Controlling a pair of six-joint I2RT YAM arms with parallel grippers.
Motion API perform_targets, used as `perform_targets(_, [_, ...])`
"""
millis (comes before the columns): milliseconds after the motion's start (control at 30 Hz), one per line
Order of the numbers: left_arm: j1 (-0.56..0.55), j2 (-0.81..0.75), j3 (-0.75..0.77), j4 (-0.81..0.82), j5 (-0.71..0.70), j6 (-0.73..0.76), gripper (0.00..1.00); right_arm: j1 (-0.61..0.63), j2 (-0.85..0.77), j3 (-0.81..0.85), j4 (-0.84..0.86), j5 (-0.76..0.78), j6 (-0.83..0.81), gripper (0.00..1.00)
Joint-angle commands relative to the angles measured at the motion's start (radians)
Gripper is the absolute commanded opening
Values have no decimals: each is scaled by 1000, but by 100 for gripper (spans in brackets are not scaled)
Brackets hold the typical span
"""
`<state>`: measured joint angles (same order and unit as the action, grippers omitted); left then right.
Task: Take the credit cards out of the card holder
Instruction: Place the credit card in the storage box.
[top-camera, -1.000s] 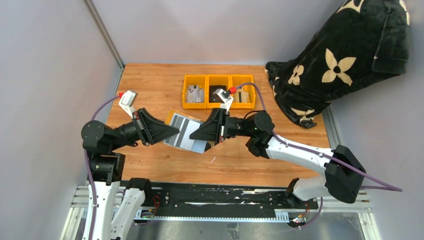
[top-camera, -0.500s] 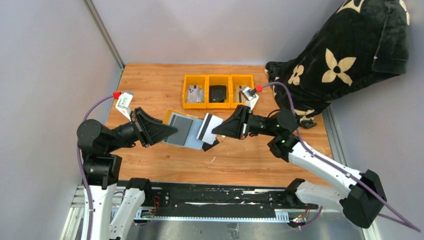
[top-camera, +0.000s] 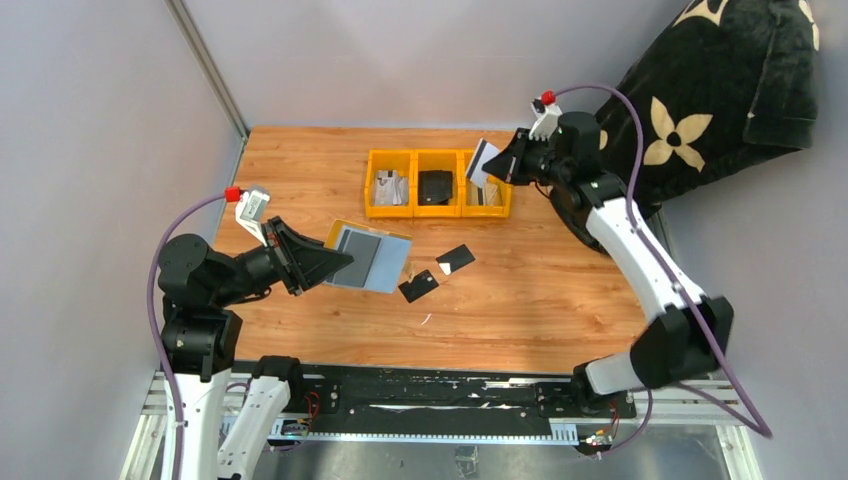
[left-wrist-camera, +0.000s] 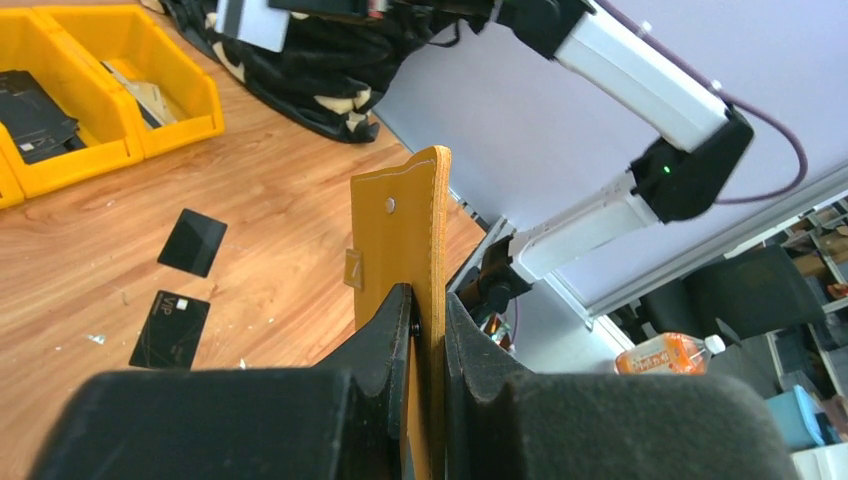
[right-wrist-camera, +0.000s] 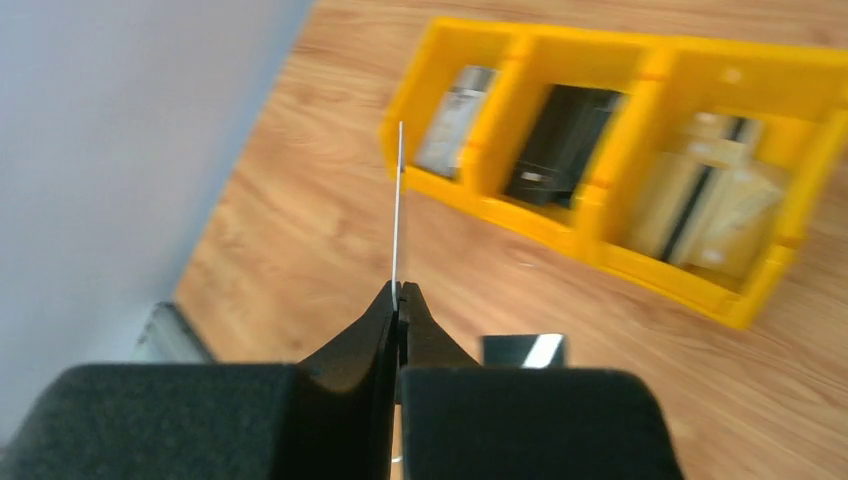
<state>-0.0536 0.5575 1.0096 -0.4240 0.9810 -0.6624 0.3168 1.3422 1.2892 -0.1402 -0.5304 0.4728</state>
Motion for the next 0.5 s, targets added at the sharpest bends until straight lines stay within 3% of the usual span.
perform_targets(0, [1, 5, 10, -7, 16, 23, 0, -44, 174, 118, -160, 65, -141, 0])
perform_targets(233, [1, 28, -9, 3, 17, 38, 0, 76, 486, 387, -121, -49, -85, 0])
perform_targets(467, [1, 70, -7, 40, 23, 33, 0, 191, 877, 801, -215, -69, -67, 0])
